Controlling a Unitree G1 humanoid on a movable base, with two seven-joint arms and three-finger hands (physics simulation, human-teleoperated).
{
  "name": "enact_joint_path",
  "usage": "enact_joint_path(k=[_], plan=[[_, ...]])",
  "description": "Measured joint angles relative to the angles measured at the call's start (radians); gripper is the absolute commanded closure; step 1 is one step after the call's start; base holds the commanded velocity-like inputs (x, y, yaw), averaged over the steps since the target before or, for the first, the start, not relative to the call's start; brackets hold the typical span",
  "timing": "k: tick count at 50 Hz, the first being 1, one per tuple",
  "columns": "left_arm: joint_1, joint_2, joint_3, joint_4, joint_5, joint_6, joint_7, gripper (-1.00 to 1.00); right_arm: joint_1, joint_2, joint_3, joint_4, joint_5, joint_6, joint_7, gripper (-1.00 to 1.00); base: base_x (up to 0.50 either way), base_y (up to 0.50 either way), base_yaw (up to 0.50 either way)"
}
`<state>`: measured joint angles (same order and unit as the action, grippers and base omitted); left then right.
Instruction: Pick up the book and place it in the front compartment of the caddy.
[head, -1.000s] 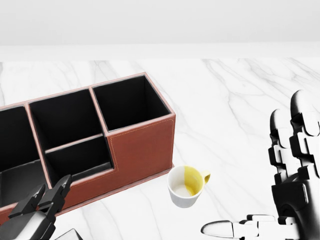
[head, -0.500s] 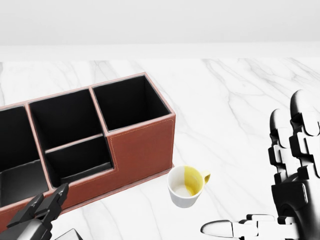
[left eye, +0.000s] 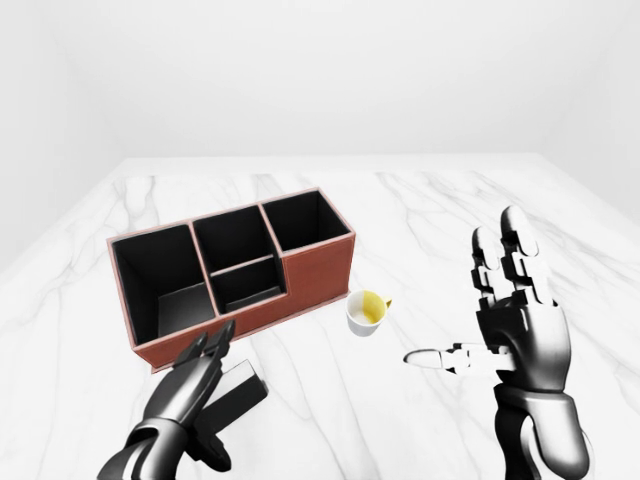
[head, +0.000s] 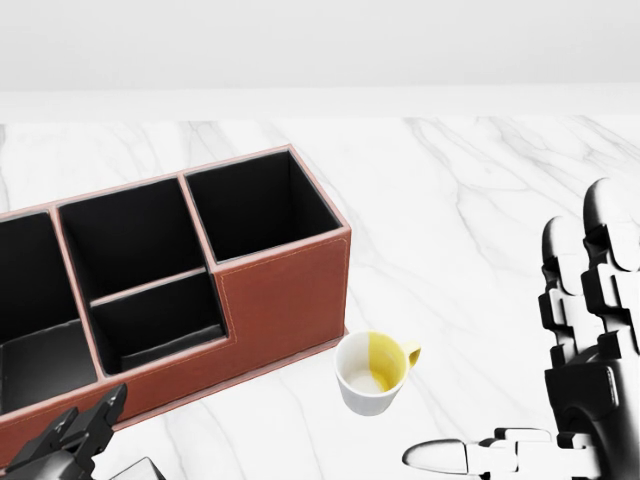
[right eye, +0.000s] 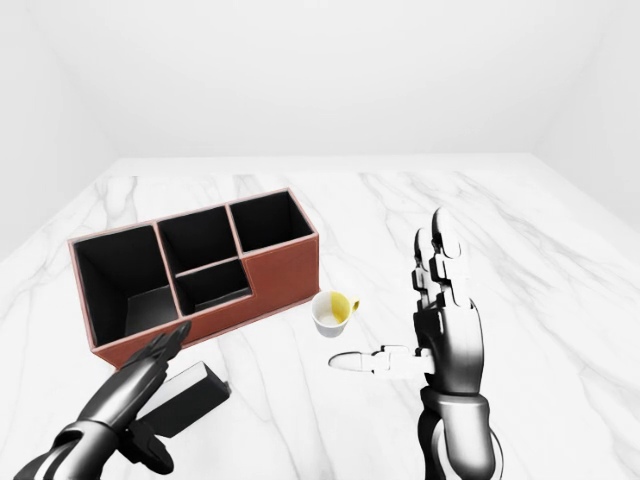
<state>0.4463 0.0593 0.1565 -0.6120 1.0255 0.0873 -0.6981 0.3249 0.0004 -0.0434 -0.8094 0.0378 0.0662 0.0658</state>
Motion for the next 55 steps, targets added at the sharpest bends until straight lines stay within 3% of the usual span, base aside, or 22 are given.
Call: enact_joint_path(k=[17, 45, 46, 47, 48, 55], plan=[[0.001, 0.003, 0.041, 0.039, 0.004, 0.0, 0.0, -1.0, -0.002, 0.001, -0.009, -0.001, 0.004, -0.002, 0.0, -0.99, 0.0, 0.0, 0.0], [-0.007, 0.02, 0.034, 0.133, -0.018, 0.0, 0.0, -1.0, 0.002, 0.002, -0.009, -0.009, 0.003, -0.008, -0.001, -0.99, 0.0, 0.0, 0.0], [-0.009, 0.021, 0.035, 0.137, -0.02, 0.0, 0.0, -0.28, 0.002, 0.002, -0.009, -0.009, 0.002, -0.009, -0.001, -1.0, 0.0, 0.0, 0.0], [-0.011, 0.022, 0.036, 0.139, -0.023, 0.0, 0.0, 0.57, 0.002, 0.002, -0.008, -0.009, 0.002, -0.009, -0.002, -0.99, 0.0, 0.0, 0.0], [-0.013, 0.024, 0.037, 0.141, -0.025, 0.0, 0.0, 0.94, 0.002, 0.002, -0.008, -0.009, 0.002, -0.009, -0.002, -1.0, 0.0, 0.0, 0.0], [-0.017, 0.03, 0.036, 0.155, -0.036, 0.0, 0.0, 0.98, 0.0, 0.002, -0.01, -0.011, 0.003, -0.01, -0.004, -0.99, 0.0, 0.0, 0.0]])
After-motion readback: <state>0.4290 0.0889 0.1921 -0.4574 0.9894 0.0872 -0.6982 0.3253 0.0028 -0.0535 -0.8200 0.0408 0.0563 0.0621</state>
